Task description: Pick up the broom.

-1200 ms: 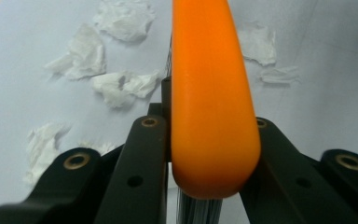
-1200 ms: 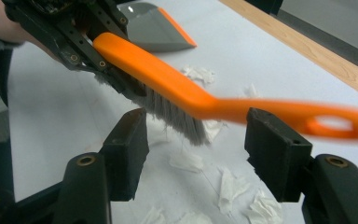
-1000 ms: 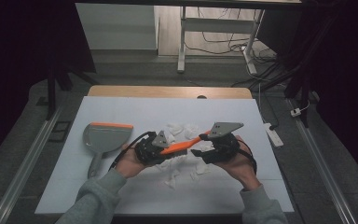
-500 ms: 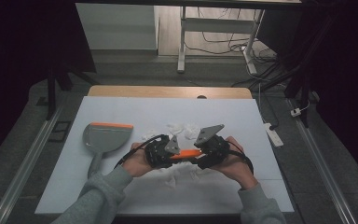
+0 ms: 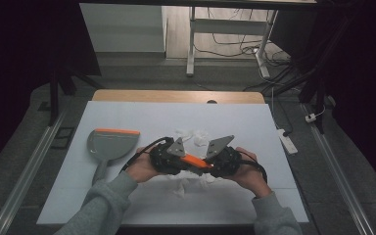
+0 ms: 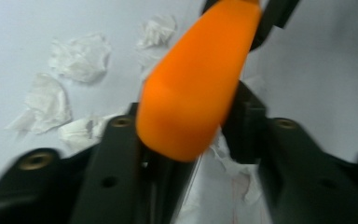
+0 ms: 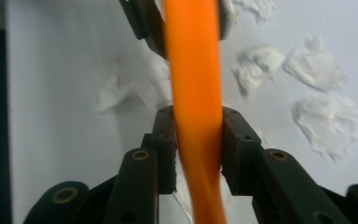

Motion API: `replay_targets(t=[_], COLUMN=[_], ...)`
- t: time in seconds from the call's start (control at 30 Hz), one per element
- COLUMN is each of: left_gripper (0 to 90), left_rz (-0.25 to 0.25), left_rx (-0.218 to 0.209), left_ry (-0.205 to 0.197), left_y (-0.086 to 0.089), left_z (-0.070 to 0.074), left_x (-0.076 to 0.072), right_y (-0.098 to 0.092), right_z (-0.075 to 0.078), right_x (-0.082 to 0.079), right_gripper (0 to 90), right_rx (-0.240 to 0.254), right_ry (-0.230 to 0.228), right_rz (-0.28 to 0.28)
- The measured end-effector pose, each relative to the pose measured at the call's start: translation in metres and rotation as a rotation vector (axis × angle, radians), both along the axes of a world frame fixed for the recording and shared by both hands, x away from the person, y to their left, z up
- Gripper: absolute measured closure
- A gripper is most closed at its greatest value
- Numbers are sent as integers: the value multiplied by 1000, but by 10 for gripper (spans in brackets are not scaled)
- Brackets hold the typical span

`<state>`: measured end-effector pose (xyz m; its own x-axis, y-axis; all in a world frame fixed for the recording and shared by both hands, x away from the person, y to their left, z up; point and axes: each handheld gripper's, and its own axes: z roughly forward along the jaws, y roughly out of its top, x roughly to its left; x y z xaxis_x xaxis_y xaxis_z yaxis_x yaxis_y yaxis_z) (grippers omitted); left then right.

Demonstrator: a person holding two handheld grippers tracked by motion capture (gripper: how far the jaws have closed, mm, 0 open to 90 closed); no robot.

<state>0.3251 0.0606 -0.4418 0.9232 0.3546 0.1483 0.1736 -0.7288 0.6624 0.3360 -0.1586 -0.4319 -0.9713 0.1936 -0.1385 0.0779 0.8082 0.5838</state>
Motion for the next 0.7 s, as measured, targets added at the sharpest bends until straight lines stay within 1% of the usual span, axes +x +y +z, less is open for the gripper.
replay_targets(t=[0.03, 0.07, 0.1, 0.13, 0.17, 0.23, 0.27, 0.3, 0.37, 0.43, 0.5, 0.53, 0.6, 0.7], left_gripper=[495, 436, 394, 361, 339, 326, 307, 307, 302, 300, 299, 300, 301, 298], left_rz=[0, 48, 81, 81, 114, 150, 170, 192, 239, 292, 333, 347, 395, 463], left_rx=[0, -20, -36, -36, -52, -94, -108, -122, -149, -165, -173, -178, -171, -159], left_ry=[0, -43, -69, -69, -89, -99, -107, -112, -107, -110, -112, -104, -105, -98], left_y=[0, 5, 8, 8, 13, 24, 30, 36, 49, 61, 74, 80, 91, 109], left_z=[0, 3, 6, 6, 8, 13, 15, 17, 19, 18, 16, 15, 12, 7], left_x=[0, -4, -7, -7, -9, -12, -15, -17, -23, -29, -37, -41, -48, -59], right_y=[0, 0, 0, -1, -3, -4, -7, -7, -9, -11, -13, -14, -16, -21], right_z=[1, 1, 1, 1, 1, 0, -1, -1, -1, -1, -1, -2, -2, -1], right_x=[0, 0, 0, 0, 1, 2, 4, 4, 6, 7, 8, 9, 10, 13], right_gripper=[707, 707, 707, 707, 708, 708, 707, 707, 707, 707, 708, 708, 708, 708], right_rx=[4, 12, 12, 10, 12, 19, 37, 37, 45, 62, 78, 85, 98, 127], right_ry=[-6, -5, -8, -8, 0, 4, 20, 20, 19, 19, 28, 23, 27, 18], right_rz=[-3, -1, -8, -23, -27, -31, -42, -42, -54, -65, -82, -89, -113, -165])
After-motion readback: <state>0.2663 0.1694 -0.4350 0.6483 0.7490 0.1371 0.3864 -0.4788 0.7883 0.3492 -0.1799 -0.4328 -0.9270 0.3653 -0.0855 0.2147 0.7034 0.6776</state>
